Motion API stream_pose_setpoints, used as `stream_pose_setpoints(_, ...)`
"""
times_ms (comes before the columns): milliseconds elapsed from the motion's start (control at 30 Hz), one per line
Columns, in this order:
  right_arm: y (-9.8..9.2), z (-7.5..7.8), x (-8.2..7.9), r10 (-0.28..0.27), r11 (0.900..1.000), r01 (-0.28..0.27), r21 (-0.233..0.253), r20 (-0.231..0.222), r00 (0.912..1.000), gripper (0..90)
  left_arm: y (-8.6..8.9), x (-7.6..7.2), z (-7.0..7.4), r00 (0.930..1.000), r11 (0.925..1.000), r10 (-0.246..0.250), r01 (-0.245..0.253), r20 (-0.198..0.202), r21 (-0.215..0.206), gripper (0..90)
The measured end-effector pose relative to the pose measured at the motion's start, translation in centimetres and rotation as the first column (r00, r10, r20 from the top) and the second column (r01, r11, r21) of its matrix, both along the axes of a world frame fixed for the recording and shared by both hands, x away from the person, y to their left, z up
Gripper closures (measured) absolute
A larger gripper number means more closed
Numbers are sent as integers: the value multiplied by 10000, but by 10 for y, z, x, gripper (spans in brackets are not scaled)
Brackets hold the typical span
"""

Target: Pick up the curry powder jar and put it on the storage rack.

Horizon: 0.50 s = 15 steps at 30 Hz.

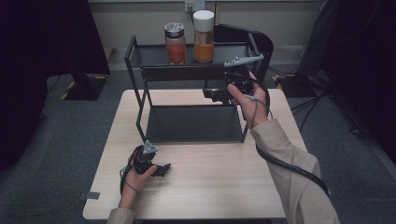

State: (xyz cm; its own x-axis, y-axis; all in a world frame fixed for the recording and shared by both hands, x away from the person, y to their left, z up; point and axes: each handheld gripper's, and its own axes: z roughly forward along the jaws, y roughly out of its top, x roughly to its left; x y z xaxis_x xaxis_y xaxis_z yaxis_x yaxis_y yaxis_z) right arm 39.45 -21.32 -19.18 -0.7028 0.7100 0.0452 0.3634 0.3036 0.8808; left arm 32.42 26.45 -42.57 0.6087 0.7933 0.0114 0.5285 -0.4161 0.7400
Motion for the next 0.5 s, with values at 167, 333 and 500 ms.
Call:
stream_pose_setpoints(167, -4, -13, 0, 69, 9999, -68, 130, -108, 9999, 21, 0, 0, 0, 10000, 10000, 4, -4, 16, -8, 0)
stream_pose_setpoints(333, -5, -27, -1, 151, 9998, -148, 148, -223, 9996, 21, 0, 0, 0, 10000, 10000, 5, -5, 17, -10, 0)
stream_pose_setpoints(500, -9, -40, -1, 278, 9993, -270, 243, -333, 9991, 21, 0, 0, 0, 10000, 10000, 5, -5, 25, -11, 0)
